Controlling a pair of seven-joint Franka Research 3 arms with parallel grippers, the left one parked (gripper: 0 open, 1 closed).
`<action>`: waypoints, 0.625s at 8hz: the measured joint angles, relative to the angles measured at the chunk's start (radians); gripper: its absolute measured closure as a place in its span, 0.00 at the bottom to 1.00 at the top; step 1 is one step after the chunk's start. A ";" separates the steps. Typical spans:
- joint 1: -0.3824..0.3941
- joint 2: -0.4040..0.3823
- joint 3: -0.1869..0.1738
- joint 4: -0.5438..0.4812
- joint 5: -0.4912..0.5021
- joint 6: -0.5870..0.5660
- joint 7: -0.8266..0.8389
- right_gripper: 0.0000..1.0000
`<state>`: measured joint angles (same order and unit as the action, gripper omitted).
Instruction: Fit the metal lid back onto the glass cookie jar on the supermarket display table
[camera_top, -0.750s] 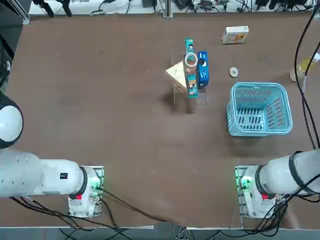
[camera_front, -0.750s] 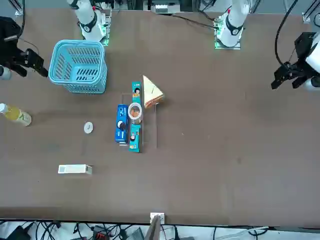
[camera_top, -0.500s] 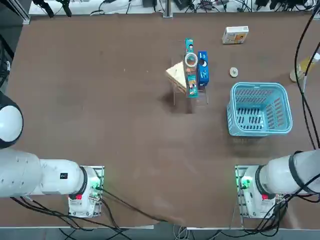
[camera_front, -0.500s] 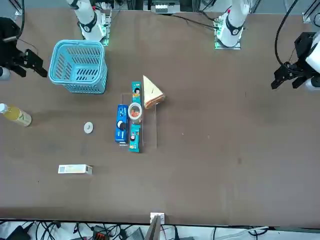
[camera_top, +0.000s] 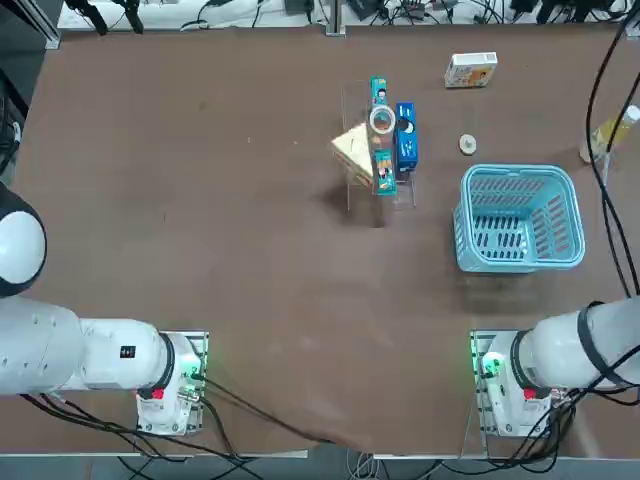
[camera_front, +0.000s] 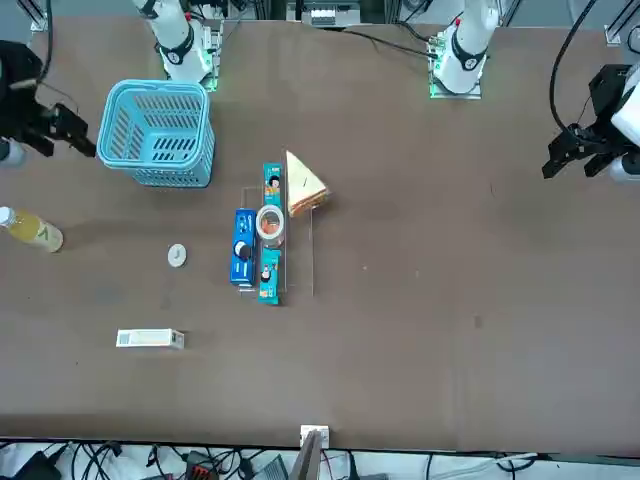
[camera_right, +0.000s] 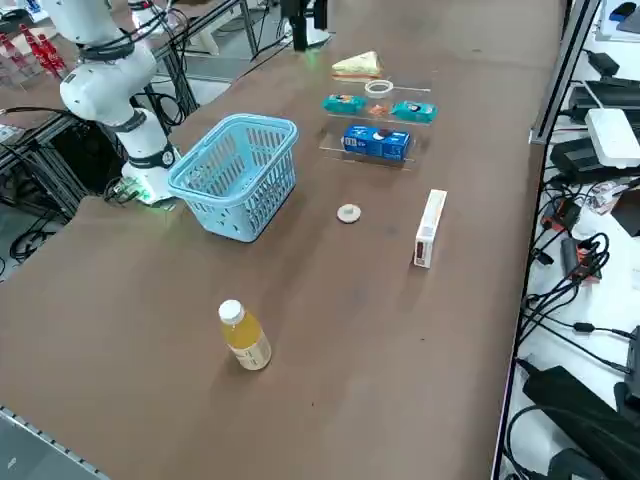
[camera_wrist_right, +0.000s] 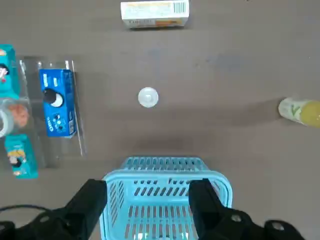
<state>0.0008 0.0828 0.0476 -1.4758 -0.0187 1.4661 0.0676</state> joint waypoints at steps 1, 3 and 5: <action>-0.002 0.048 -0.002 -0.009 0.000 0.049 0.000 0.00; -0.002 0.170 -0.003 -0.017 0.000 0.160 0.000 0.00; 0.000 0.285 -0.003 -0.022 0.000 0.270 0.000 0.00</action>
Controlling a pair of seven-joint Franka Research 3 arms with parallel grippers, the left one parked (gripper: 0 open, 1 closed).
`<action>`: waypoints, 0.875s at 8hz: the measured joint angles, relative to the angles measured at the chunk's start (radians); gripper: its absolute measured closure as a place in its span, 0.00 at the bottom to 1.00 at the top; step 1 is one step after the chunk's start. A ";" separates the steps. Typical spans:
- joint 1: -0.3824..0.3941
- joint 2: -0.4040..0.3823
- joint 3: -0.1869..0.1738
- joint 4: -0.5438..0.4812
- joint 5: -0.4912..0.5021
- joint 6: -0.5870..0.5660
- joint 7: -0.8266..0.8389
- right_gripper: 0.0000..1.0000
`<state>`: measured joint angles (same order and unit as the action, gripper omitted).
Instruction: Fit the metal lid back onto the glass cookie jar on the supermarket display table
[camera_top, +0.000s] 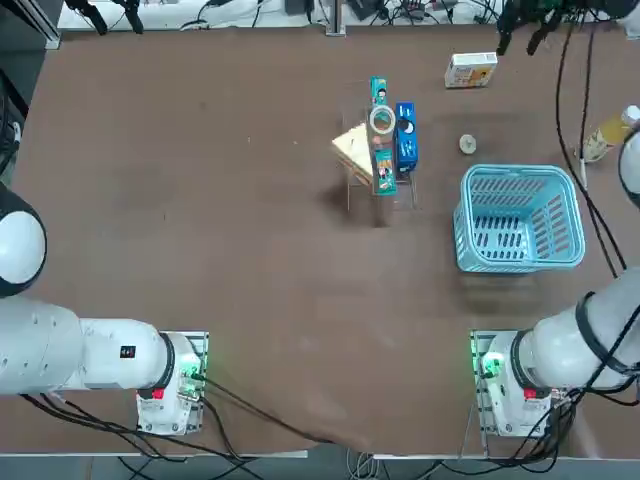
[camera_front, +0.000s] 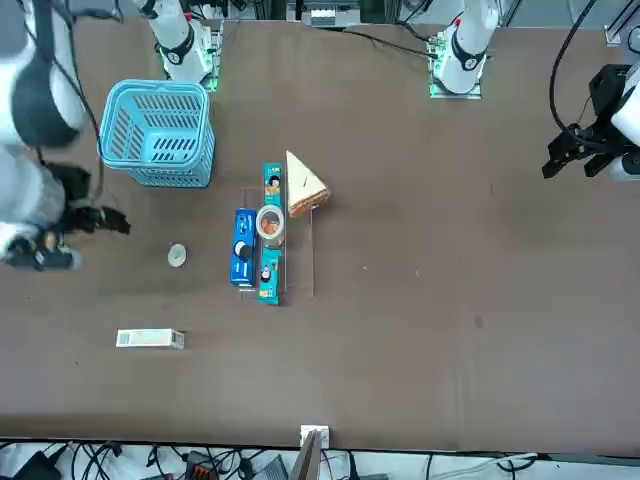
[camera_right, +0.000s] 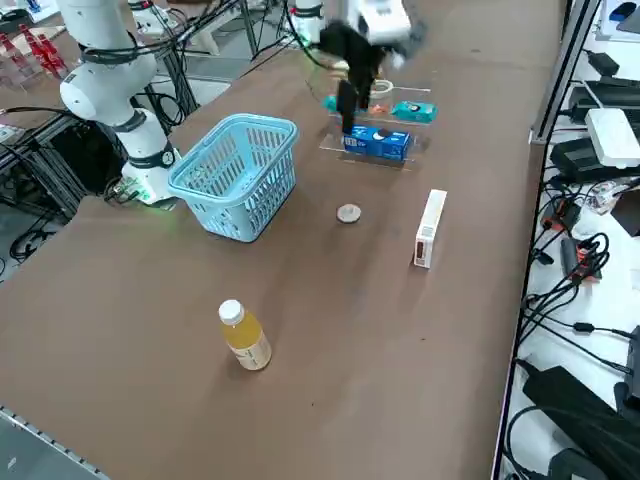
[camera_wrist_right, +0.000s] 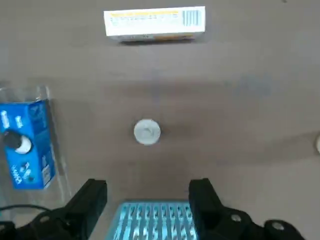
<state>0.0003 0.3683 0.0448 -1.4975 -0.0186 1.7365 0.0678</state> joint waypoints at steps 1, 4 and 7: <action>0.003 0.038 0.001 -0.015 0.000 0.067 0.004 0.00; 0.019 0.079 0.006 -0.162 0.000 0.336 0.013 0.00; 0.028 0.083 0.006 -0.283 0.000 0.486 0.017 0.00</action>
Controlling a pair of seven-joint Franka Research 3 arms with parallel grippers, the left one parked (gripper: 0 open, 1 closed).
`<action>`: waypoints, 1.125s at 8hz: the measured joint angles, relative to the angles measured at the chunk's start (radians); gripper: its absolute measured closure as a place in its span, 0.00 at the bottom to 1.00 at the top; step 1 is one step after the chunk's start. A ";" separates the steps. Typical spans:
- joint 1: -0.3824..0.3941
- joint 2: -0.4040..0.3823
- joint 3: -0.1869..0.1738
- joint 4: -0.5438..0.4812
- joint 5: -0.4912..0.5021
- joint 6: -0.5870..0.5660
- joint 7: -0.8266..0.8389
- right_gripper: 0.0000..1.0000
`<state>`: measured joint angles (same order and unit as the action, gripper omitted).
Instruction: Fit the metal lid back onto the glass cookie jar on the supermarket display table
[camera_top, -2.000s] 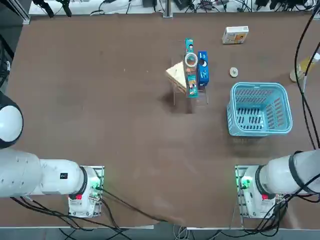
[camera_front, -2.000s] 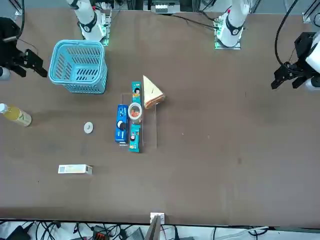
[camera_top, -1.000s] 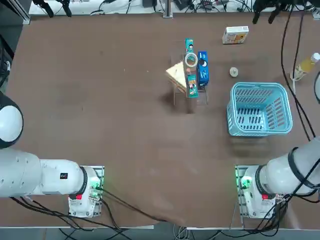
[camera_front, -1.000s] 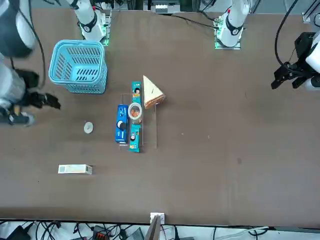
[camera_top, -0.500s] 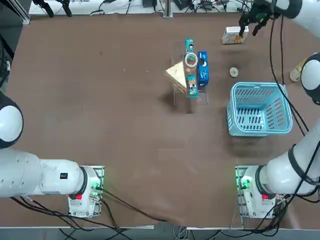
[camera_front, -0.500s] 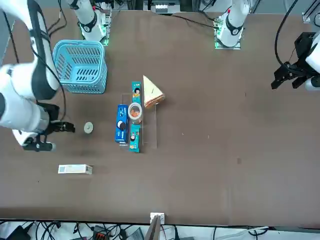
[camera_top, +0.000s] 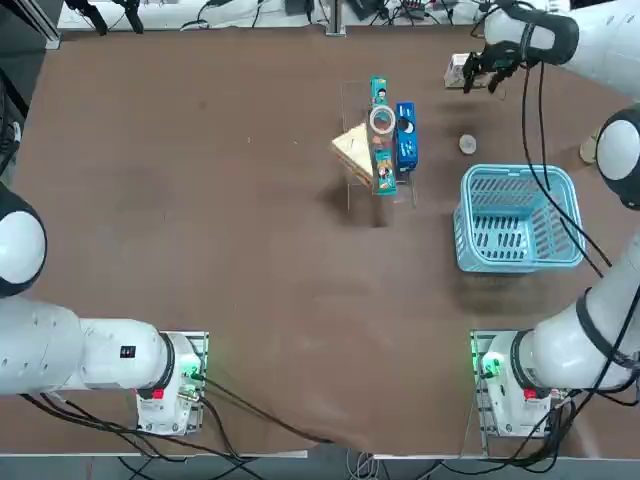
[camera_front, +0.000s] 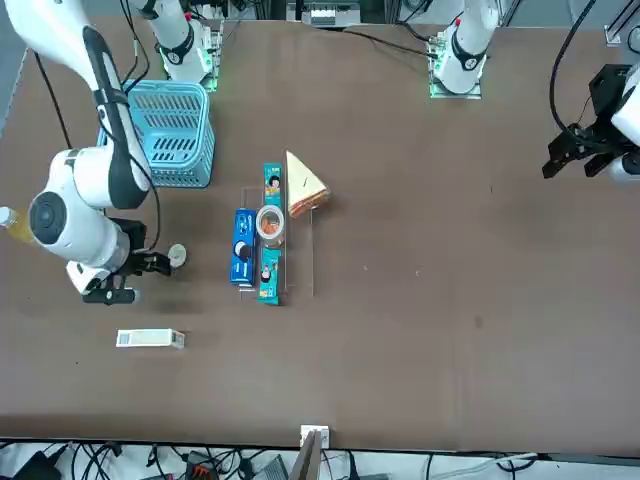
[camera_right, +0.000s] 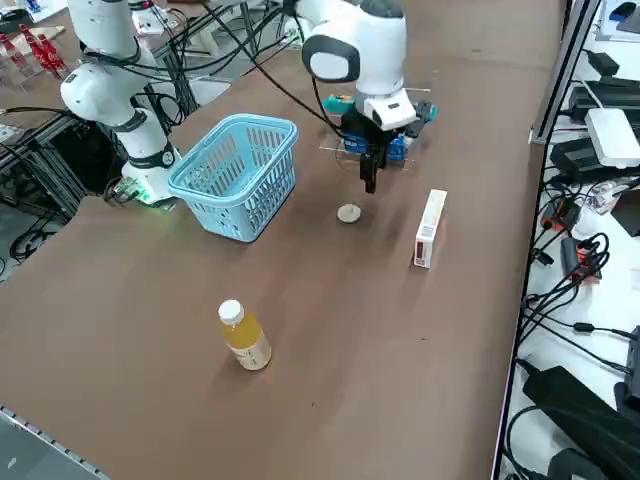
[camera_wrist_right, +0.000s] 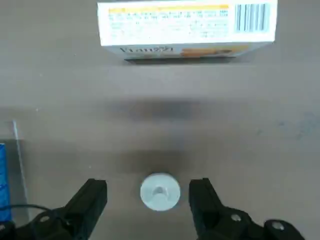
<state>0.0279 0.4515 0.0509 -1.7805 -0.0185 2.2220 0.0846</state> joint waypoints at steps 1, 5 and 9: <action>0.000 0.001 0.000 -0.056 0.000 0.075 0.000 0.01; 0.012 0.001 0.001 -0.203 0.000 0.233 0.009 0.03; 0.012 0.002 0.000 -0.292 0.000 0.337 0.011 0.03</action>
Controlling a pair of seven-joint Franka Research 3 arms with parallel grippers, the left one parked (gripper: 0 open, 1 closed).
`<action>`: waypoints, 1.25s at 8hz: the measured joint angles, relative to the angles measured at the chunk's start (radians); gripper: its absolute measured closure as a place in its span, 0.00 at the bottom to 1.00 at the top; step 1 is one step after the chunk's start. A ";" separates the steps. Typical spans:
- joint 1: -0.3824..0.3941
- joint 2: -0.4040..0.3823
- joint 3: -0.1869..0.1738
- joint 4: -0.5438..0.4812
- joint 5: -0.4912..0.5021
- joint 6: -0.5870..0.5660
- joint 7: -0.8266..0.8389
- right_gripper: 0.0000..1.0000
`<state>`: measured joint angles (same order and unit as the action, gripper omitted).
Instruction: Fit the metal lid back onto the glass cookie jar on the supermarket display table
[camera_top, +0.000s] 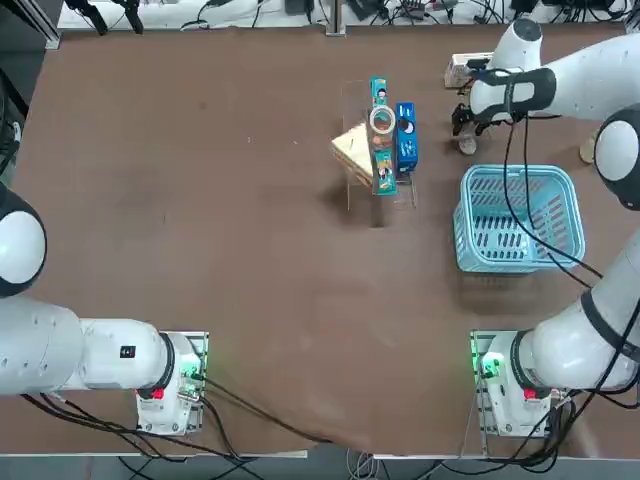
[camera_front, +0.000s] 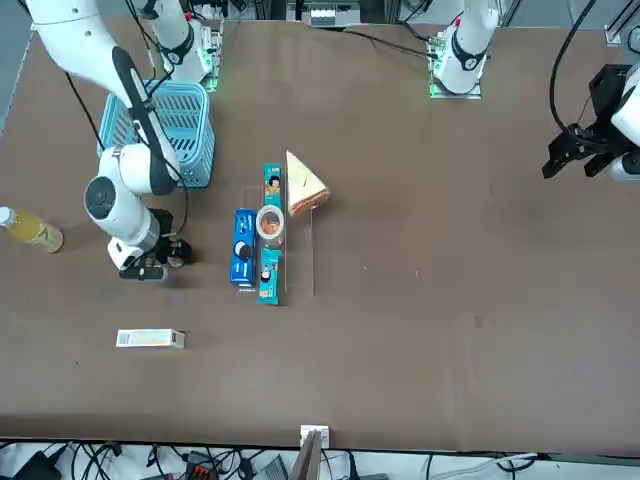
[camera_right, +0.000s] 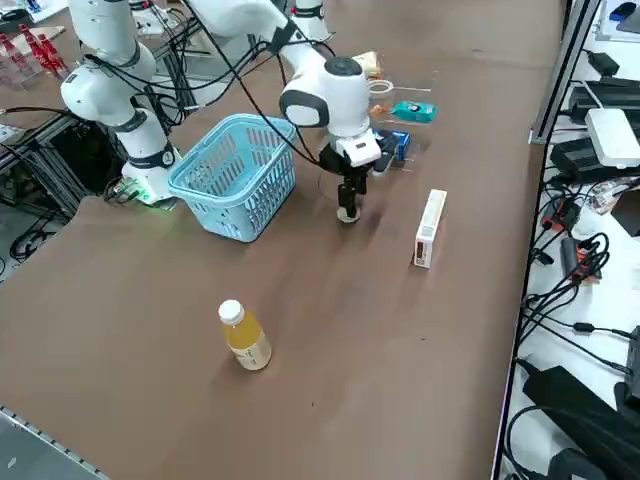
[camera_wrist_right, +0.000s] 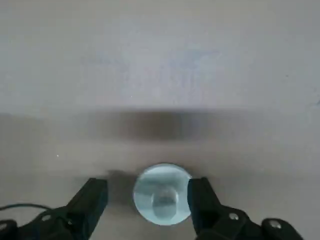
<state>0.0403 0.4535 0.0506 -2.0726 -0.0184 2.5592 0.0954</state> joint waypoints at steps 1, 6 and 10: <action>-0.001 -0.001 -0.001 -0.004 0.000 0.000 0.000 0.03; -0.014 -0.002 -0.009 -0.026 0.000 0.001 0.000 0.05; -0.014 -0.002 -0.009 -0.028 0.000 0.001 0.000 0.23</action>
<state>0.0260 0.4517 0.0418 -2.1002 -0.0185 2.5602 0.0954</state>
